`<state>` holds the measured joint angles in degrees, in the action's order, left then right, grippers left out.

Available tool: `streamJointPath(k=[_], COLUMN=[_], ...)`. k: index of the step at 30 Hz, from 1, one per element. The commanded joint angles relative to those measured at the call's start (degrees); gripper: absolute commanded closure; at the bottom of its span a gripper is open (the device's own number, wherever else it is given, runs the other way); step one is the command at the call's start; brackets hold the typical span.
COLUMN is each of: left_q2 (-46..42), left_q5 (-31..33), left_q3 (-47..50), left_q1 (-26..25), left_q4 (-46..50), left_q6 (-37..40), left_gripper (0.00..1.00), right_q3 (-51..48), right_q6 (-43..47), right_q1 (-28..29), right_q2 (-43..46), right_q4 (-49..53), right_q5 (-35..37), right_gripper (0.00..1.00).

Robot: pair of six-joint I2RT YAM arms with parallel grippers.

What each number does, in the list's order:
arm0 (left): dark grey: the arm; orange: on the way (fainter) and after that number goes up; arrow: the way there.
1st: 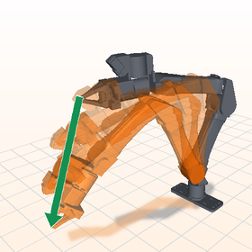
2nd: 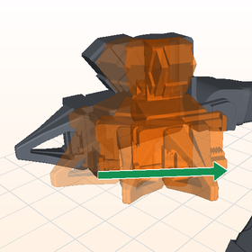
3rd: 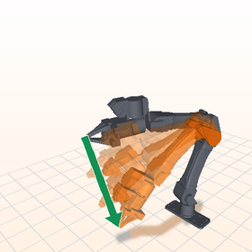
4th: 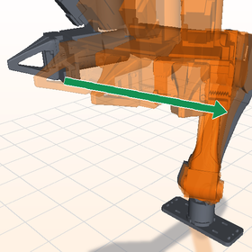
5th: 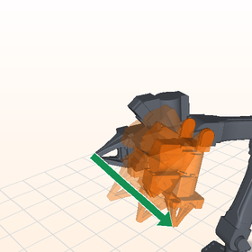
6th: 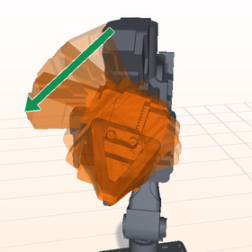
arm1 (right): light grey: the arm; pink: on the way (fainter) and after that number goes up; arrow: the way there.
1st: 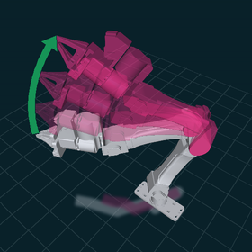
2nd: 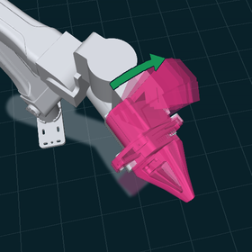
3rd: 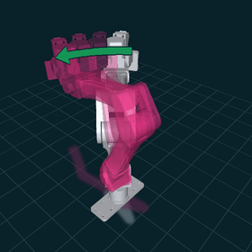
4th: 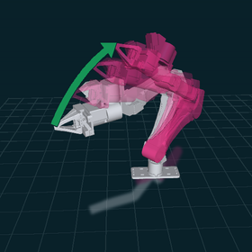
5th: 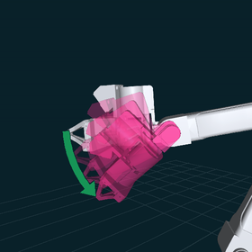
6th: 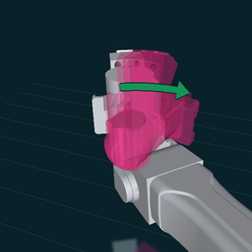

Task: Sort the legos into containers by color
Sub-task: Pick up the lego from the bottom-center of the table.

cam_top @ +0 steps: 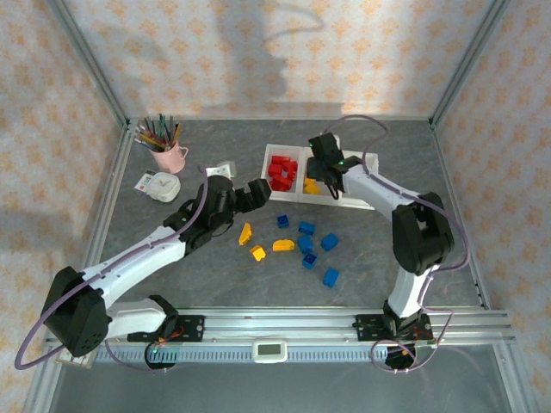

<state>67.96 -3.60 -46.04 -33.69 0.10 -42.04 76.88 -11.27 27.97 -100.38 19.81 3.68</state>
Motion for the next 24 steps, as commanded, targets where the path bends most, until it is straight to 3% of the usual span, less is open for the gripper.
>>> streamJointPath(k=[1, 13, 20, 24], left_q2=[-3.8, -17.1, -23.6, -25.8], left_q5=[2.1, 6.7, 9.2, 9.5], left_q3=[0.8, 10.2, 14.1, 15.4], left_q1=[0.2, 0.2, 0.2, 0.2], left_q4=[2.0, 9.3, 12.8, 13.4], left_q6=[0.1, -5.6, -8.5, -9.7], left_gripper=[0.01, 0.01, 0.01, 0.01], right_q3=[-2.5, -13.1, -16.2, -15.5], right_q6=[0.6, 1.6, 3.7, 4.6], right_q1=[3.1, 16.3, 25.4, 26.9], right_q2=[5.8, 14.8, 12.3, 8.6], right_q4=[2.0, 8.5, 9.1, 8.4], right_q5=[-1.5, -4.9, -8.9, -10.2], right_gripper=[0.46, 0.40, 0.36, 0.34])
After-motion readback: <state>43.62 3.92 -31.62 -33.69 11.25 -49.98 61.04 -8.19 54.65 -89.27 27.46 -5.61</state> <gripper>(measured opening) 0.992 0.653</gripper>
